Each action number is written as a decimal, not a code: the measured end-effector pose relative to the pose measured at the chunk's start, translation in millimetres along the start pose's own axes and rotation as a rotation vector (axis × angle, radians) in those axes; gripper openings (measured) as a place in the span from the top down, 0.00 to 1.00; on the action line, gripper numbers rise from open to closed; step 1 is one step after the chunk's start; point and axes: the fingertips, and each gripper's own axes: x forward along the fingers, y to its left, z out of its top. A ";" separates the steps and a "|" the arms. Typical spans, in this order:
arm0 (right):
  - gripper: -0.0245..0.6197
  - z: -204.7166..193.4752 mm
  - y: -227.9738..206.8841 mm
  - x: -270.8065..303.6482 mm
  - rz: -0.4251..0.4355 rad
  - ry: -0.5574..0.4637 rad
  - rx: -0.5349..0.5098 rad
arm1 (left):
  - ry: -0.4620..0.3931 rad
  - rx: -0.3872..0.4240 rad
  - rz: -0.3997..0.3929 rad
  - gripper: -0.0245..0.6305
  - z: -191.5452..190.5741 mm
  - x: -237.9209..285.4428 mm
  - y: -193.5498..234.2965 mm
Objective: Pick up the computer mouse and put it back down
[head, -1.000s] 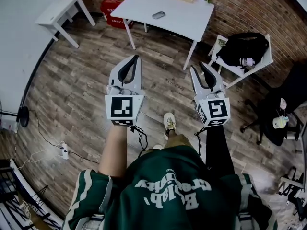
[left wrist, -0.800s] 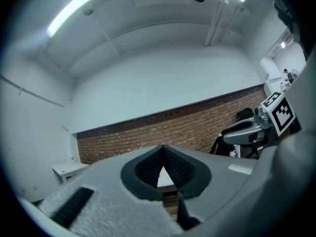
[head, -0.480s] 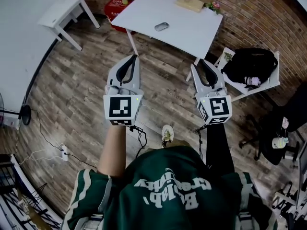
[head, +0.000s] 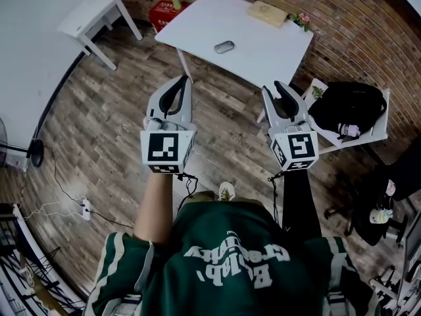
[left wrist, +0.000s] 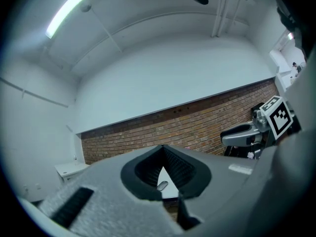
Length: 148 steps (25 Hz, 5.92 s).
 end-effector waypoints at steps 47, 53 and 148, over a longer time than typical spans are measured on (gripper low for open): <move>0.75 -43.0 -87.8 338.7 -0.049 0.125 0.010 | -0.044 -0.012 -0.142 0.95 -47.4 319.3 192.2; 0.74 -53.6 -102.5 377.4 -0.072 0.133 0.018 | -0.052 -0.040 -0.187 0.95 -59.2 362.4 209.2; 0.52 -410.6 -47.5 436.4 1.391 1.134 -0.948 | 0.184 -0.186 0.094 0.95 -188.7 382.1 202.4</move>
